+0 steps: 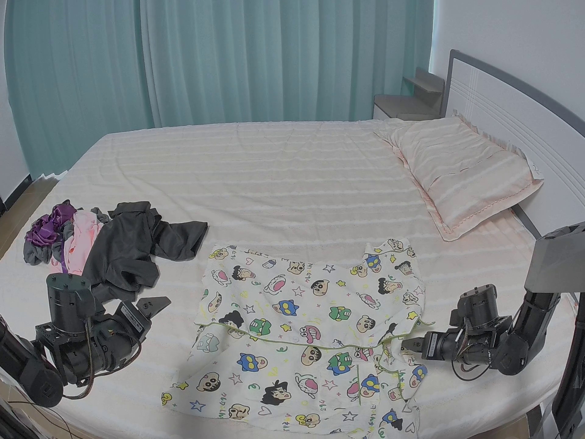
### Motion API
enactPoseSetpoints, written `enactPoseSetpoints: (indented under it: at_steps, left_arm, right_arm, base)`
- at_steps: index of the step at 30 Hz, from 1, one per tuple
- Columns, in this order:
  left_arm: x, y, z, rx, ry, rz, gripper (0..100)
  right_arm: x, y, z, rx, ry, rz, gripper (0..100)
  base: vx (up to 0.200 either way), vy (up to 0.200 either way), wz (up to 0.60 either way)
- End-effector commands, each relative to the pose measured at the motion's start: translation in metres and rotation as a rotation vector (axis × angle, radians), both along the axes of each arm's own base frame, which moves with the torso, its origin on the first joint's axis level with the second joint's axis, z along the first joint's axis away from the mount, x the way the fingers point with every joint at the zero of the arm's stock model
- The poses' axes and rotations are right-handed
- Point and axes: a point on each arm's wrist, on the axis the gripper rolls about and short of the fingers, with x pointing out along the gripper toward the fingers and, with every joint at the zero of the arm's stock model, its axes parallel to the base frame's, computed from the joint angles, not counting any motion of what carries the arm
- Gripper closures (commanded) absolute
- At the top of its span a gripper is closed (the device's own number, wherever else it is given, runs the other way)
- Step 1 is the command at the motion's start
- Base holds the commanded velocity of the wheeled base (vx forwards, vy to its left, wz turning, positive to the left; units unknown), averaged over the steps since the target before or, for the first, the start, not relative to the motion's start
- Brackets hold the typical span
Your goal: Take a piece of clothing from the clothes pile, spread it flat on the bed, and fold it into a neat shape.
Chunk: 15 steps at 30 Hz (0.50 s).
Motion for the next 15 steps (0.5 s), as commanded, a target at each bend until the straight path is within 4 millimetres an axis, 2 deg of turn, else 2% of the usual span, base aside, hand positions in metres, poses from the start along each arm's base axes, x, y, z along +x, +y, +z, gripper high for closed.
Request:
enactPoseSetpoints:
  at_steps: [1,8,9,15]
  left_arm:
    - [-0.001,-0.001,-0.001,0.0,0.005,-0.005,0]
    - [-0.002,-0.001,-0.001,-0.002,0.005,-0.005,0]
    - [-0.002,-0.001,-0.001,-0.002,0.007,-0.005,0]
    - [-0.003,0.0,-0.002,-0.002,0.01,-0.007,0]
  right_arm:
    - [0.009,0.016,-0.016,-0.011,0.026,0.044,0]
    - [0.022,0.029,-0.03,-0.03,0.019,0.046,0]
    - [0.022,0.031,-0.031,-0.03,0.018,0.052,100]
    - [0.025,0.041,-0.032,-0.035,0.04,0.077,100]
  base:
    - [0.0,0.0,0.0]
    - [0.0,0.0,0.0]
    - [0.0,0.0,0.0]
    - [0.0,0.0,0.0]
